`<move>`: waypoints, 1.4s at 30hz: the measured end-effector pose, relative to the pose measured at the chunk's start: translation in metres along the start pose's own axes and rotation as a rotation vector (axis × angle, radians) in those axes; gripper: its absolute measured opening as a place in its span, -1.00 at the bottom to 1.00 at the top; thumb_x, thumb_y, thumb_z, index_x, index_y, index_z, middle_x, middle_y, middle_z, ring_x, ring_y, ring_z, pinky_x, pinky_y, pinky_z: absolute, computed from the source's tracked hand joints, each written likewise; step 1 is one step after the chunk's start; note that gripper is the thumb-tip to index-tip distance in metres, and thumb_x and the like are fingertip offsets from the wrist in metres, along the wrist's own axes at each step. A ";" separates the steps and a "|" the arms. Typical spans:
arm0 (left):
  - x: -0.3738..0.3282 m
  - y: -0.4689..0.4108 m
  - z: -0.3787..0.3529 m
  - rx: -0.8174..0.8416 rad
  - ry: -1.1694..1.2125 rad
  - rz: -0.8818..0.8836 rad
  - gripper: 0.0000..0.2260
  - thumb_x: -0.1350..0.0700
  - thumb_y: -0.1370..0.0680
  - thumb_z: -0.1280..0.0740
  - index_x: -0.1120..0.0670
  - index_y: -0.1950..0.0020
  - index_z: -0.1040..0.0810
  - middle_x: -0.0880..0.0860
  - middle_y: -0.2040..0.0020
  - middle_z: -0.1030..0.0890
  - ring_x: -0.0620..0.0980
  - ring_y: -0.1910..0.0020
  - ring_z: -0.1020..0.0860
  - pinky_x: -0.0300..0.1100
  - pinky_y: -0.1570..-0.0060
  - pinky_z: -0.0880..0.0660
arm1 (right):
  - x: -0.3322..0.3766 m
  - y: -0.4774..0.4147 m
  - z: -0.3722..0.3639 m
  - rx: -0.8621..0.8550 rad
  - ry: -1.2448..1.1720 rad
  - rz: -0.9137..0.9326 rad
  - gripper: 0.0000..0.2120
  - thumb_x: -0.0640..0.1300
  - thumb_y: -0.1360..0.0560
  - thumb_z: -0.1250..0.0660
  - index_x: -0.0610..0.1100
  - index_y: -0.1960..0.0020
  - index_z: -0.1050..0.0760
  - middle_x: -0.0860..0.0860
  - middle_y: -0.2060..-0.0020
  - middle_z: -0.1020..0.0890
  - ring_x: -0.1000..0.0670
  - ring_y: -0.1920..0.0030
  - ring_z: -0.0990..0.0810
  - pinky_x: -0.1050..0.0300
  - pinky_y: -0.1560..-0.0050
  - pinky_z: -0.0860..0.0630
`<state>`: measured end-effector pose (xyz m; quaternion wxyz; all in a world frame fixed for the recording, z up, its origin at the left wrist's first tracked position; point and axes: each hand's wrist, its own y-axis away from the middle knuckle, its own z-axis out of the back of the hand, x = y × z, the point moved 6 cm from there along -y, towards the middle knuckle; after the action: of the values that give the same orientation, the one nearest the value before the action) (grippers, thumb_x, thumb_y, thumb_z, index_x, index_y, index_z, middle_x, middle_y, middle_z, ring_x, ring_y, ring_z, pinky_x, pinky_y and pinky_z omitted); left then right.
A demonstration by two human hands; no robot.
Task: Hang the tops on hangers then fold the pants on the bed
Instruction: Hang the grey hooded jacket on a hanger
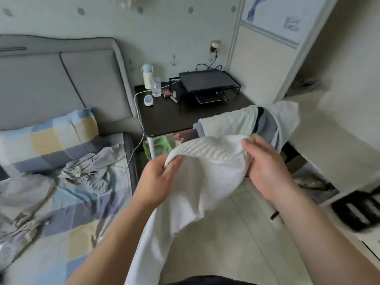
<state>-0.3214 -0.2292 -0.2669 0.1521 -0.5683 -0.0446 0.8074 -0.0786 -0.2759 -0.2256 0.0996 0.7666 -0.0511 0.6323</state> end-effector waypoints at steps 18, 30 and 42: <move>-0.276 0.010 -0.418 0.649 0.308 -0.342 -0.50 -0.25 -0.44 -0.37 0.12 0.39 -0.30 -0.10 0.44 -0.28 -0.10 0.42 -0.28 -0.25 0.39 -0.26 | 0.094 0.155 0.336 -0.133 0.547 -0.017 -0.75 -0.01 -0.51 -0.48 0.20 -0.14 -0.53 0.25 -0.04 -0.64 0.19 -0.08 -0.62 0.23 -0.08 -0.53; -0.277 -0.011 -0.526 1.034 0.194 -0.398 -0.58 -0.32 -0.42 -0.34 0.04 0.30 -0.46 -0.14 0.42 -0.42 -0.14 0.44 -0.39 -0.28 0.42 -0.30 | 0.165 0.180 0.452 -0.914 0.599 0.333 -0.79 -0.08 -0.58 -0.32 -0.14 0.17 -0.41 0.02 0.39 -0.44 0.06 0.38 -0.38 0.23 0.39 -0.29; -0.194 -0.069 -0.590 1.153 -0.066 -0.532 -0.86 -0.16 -0.61 -0.29 -0.14 0.08 -0.52 -0.10 0.22 -0.61 -0.10 0.22 -0.56 -0.15 0.16 -0.48 | 0.189 0.171 0.467 -1.060 0.324 0.314 -0.69 -0.04 -0.61 -0.36 -0.07 0.26 -0.39 0.01 0.37 -0.43 0.08 0.37 -0.40 0.22 0.37 -0.33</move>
<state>0.3012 -0.2810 -0.2814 0.6278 -0.3392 0.2530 0.6533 0.3719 -0.5349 -0.1095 0.3820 0.4884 -0.4582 0.6368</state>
